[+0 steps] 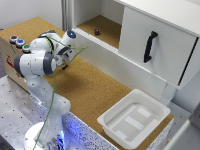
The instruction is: Open the cabinet drawer
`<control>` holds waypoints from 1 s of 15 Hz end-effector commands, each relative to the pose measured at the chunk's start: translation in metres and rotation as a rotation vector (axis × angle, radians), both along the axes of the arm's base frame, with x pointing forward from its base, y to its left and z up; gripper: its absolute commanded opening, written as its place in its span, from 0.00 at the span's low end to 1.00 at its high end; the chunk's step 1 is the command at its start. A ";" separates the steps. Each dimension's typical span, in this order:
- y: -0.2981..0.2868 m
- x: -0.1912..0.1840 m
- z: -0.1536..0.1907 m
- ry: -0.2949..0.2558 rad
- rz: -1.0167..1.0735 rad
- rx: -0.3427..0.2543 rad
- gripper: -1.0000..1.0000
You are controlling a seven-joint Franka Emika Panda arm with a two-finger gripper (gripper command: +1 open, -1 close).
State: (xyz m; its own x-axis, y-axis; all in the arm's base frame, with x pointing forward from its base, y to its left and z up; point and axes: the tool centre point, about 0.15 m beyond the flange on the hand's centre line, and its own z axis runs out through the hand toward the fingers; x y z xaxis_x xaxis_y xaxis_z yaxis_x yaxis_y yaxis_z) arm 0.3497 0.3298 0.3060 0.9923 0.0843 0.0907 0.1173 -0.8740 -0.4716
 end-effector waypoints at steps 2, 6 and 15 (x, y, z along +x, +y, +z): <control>-0.010 0.027 -0.019 -0.020 0.052 0.017 0.00; -0.022 0.028 -0.020 -0.019 0.032 0.035 0.00; -0.078 0.026 -0.022 -0.014 -0.009 0.031 0.00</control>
State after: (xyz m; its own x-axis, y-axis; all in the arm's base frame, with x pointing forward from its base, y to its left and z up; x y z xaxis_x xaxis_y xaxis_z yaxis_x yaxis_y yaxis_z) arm 0.3526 0.3083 0.3060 0.9932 0.0692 0.0932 0.1052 -0.8761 -0.4704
